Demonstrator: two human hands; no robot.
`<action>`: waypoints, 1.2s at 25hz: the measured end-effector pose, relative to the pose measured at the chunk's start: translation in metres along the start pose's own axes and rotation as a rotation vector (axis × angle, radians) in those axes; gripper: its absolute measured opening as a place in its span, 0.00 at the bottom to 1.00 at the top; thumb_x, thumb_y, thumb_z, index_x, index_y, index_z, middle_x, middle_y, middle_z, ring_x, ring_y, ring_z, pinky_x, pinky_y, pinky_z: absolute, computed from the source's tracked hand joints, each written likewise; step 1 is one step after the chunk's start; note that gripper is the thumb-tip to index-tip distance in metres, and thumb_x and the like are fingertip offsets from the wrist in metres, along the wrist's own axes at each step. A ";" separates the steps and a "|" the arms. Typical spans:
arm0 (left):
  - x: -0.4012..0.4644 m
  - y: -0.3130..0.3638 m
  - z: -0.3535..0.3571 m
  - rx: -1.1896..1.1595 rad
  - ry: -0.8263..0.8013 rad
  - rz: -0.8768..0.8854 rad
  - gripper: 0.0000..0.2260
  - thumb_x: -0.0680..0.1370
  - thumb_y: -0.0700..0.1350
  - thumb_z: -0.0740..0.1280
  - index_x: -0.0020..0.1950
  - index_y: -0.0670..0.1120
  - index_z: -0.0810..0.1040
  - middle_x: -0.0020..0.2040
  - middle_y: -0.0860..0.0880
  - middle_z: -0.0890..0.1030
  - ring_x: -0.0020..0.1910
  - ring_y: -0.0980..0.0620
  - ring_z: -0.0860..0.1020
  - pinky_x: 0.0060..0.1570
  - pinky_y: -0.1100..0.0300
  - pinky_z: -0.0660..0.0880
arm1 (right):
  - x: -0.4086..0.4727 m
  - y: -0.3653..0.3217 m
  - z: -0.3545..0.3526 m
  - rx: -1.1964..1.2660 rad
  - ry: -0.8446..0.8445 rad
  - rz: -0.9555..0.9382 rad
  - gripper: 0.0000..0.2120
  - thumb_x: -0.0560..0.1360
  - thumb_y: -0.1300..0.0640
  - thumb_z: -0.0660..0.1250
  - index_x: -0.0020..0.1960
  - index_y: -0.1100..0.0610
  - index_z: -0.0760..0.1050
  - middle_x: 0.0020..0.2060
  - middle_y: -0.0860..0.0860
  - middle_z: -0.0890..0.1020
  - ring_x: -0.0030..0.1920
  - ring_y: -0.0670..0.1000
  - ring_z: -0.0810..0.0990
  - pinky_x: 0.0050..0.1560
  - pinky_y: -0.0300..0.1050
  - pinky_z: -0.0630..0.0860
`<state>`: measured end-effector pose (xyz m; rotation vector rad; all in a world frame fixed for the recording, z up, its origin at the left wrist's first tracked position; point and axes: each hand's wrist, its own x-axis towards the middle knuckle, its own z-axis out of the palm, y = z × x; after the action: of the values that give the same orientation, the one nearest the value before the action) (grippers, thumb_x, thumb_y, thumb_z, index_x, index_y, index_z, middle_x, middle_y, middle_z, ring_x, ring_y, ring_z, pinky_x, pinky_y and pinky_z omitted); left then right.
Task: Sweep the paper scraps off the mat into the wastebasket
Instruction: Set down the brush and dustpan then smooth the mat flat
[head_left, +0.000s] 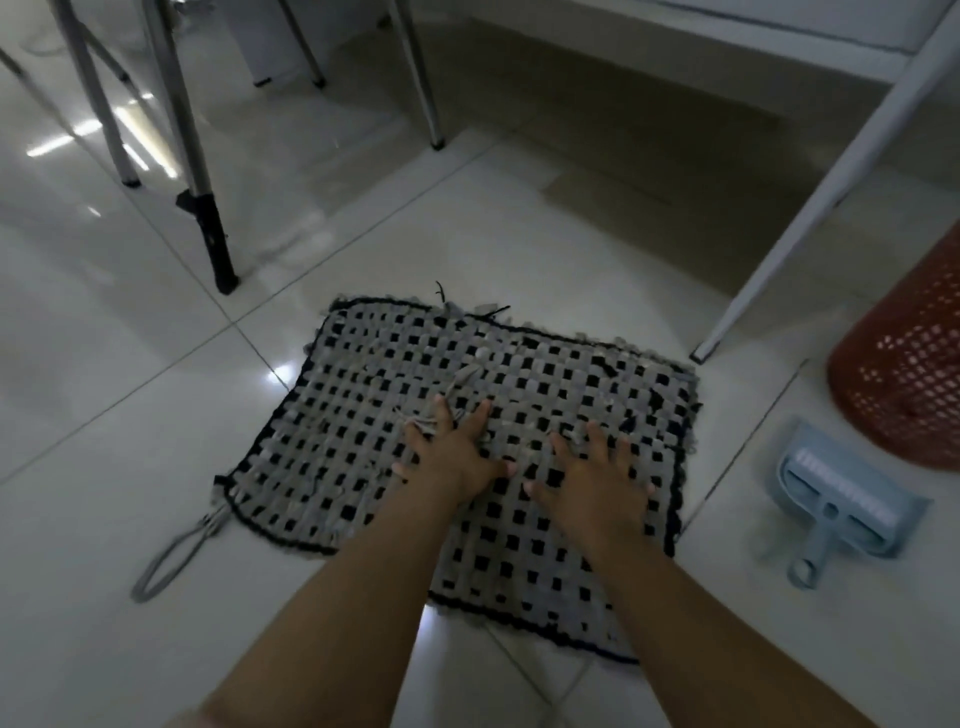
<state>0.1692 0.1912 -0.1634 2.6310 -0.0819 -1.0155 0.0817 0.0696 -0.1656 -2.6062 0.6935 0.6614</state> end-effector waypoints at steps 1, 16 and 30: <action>0.004 -0.002 -0.005 0.033 -0.039 0.036 0.39 0.71 0.60 0.67 0.73 0.66 0.45 0.76 0.52 0.32 0.72 0.35 0.32 0.69 0.30 0.46 | -0.002 -0.003 0.000 0.012 -0.012 0.023 0.32 0.75 0.38 0.56 0.73 0.42 0.45 0.76 0.50 0.39 0.74 0.60 0.37 0.69 0.69 0.52; 0.032 -0.032 -0.054 0.191 -0.123 0.031 0.44 0.69 0.61 0.69 0.75 0.62 0.41 0.76 0.44 0.31 0.74 0.34 0.38 0.70 0.35 0.39 | -0.022 -0.065 0.018 0.339 -0.186 0.320 0.40 0.73 0.45 0.65 0.71 0.35 0.39 0.72 0.48 0.27 0.69 0.66 0.27 0.66 0.76 0.44; 0.100 -0.014 -0.119 0.278 -0.152 0.153 0.44 0.69 0.63 0.67 0.74 0.63 0.40 0.76 0.48 0.32 0.72 0.34 0.32 0.71 0.34 0.42 | 0.046 -0.114 0.001 0.384 -0.052 0.331 0.40 0.72 0.42 0.65 0.73 0.40 0.40 0.72 0.53 0.27 0.67 0.71 0.26 0.61 0.81 0.42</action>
<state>0.3214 0.2200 -0.1495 2.7319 -0.4836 -1.2245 0.1782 0.1461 -0.1649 -2.1369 1.1276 0.6134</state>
